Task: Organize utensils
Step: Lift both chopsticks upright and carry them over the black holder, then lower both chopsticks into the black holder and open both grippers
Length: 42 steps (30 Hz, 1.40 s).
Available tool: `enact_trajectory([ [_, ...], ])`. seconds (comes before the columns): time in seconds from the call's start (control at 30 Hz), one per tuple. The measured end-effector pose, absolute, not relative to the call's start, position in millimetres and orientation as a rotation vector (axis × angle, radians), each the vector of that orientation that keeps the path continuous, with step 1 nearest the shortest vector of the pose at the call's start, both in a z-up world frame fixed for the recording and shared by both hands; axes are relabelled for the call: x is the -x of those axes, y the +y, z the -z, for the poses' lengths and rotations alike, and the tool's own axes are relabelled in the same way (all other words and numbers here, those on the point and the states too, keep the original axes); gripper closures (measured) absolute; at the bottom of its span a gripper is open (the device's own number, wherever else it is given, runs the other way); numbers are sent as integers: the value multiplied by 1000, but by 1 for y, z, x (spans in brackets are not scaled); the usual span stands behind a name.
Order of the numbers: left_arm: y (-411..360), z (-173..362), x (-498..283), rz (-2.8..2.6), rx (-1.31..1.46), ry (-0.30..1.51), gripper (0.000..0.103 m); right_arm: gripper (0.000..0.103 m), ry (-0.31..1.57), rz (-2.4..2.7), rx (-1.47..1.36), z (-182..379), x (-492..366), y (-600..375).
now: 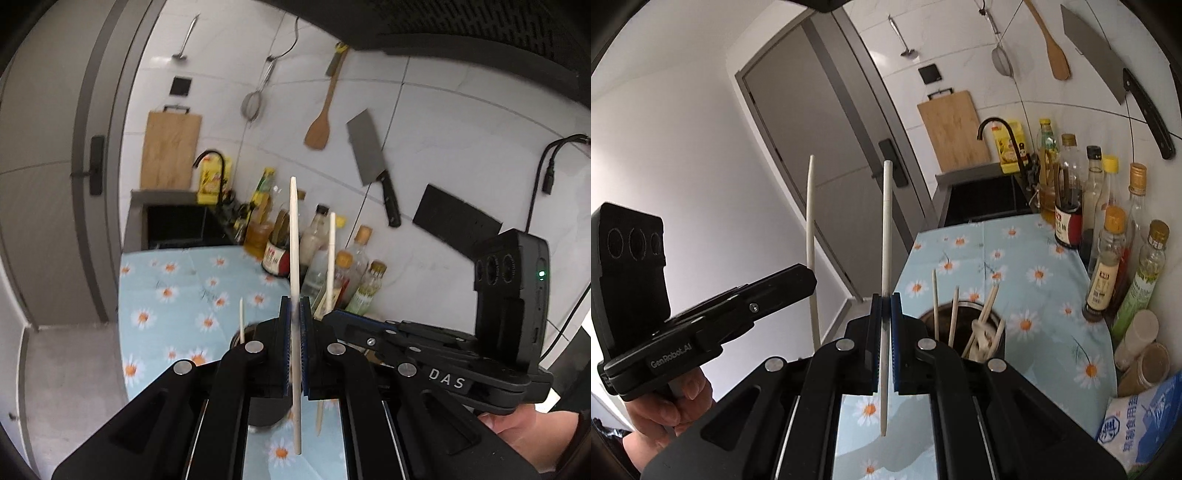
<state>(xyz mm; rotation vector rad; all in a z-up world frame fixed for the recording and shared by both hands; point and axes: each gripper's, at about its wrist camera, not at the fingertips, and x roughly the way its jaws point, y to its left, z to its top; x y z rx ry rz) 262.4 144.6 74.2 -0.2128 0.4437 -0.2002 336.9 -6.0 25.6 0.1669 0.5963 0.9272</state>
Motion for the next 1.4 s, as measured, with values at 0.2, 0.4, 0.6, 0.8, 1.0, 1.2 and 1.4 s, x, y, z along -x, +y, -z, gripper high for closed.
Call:
enact_trajectory([
  [0.2, 149, -78, -275, 227, 207, 373, 100, 97, 504, -916, -185, -32, -351, -8],
  [0.4, 154, -84, -285, 214, 193, 257, 100, 97, 418, -871, -249, -38, -365, -21],
  [0.6, 156, -80, -293, 254, 187, 141, 100, 97, 326, -793, -215, -43, -372, -23],
  [0.8, 157, -56, -302, 257, 176, 150, 100, 97, 317, -772, -191, -29, -369, -13],
  [1.0, 164, -26, -313, 237, 202, 183, 100, 97, 343, -716, -203, 1, -374, -7],
  [1.2, 168, -1, -326, 209, 208, 214, 100, 97, 354, -682, -209, 25, -376, 3],
  [1.4, 160, 15, -323, 203, 173, 245, 99, 97, 376, -656, -193, 45, -373, 8],
])
